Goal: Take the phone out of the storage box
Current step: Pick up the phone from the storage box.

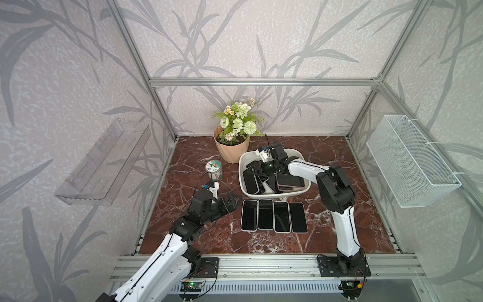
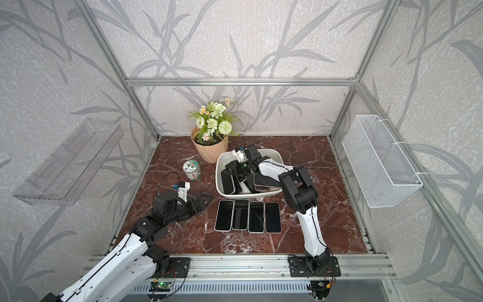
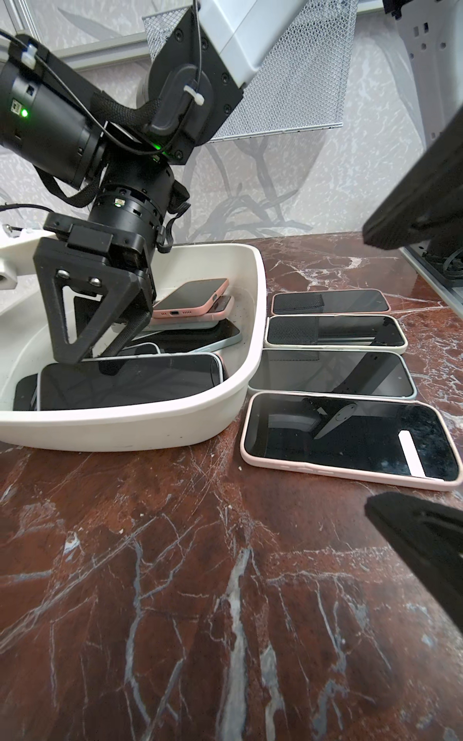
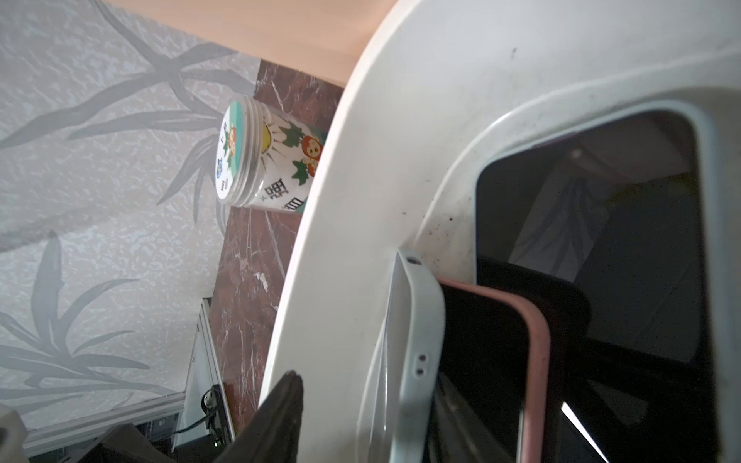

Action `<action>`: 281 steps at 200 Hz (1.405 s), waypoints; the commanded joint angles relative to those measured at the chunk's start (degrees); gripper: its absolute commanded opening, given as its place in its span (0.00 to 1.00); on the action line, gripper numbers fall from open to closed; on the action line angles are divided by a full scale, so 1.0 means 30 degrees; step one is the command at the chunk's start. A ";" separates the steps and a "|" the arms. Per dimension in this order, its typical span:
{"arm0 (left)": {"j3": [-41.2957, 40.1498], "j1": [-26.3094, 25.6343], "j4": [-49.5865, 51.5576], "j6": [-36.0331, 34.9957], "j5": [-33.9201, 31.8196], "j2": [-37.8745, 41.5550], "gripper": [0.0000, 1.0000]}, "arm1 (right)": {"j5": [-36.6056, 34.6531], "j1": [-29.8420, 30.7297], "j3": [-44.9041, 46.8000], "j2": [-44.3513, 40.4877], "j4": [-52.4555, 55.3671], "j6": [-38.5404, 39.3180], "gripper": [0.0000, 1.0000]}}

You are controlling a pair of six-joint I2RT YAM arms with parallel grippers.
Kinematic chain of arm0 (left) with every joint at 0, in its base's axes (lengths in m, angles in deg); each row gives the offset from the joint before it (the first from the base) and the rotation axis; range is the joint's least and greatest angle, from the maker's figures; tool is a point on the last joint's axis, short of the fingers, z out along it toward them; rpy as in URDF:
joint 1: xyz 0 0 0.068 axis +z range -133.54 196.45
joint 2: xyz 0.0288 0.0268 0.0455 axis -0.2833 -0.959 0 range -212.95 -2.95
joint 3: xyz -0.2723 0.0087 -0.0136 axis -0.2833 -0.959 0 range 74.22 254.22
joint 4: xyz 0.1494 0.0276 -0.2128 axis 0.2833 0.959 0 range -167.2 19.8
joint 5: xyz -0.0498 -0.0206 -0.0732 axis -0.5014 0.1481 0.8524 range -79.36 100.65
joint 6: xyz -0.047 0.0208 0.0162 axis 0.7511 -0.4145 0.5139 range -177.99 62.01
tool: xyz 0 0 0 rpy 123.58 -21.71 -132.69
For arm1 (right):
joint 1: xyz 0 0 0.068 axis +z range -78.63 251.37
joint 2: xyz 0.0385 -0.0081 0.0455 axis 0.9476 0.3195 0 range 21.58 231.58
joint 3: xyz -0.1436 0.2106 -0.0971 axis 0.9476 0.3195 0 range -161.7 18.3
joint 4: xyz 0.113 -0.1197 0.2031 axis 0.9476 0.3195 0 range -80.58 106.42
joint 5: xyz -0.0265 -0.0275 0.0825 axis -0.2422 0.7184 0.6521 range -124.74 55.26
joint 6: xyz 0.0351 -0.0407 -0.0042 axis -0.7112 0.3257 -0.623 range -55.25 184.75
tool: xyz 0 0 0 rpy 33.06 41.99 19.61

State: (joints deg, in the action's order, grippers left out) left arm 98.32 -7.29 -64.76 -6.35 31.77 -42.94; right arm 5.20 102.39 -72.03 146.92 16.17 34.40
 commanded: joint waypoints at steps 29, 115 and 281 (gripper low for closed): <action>-0.0302 0.0152 -0.0058 0.0047 -0.0062 0.0198 1.00 | -0.0045 0.0088 -0.1626 0.0638 0.4615 0.2476 0.46; -0.0562 0.0152 0.0035 0.0190 -0.0047 0.0497 1.00 | 0.0063 0.0555 -0.2112 0.1545 0.5484 0.2750 0.30; -0.0165 0.0153 -0.0032 0.0531 0.0515 0.1335 1.00 | 0.0316 -0.2036 0.2121 -0.4291 -0.1878 -0.2502 0.00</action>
State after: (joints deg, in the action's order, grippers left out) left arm 97.29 -7.05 -63.95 -5.32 31.86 -39.35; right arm 4.20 99.38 -67.90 141.48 22.15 33.02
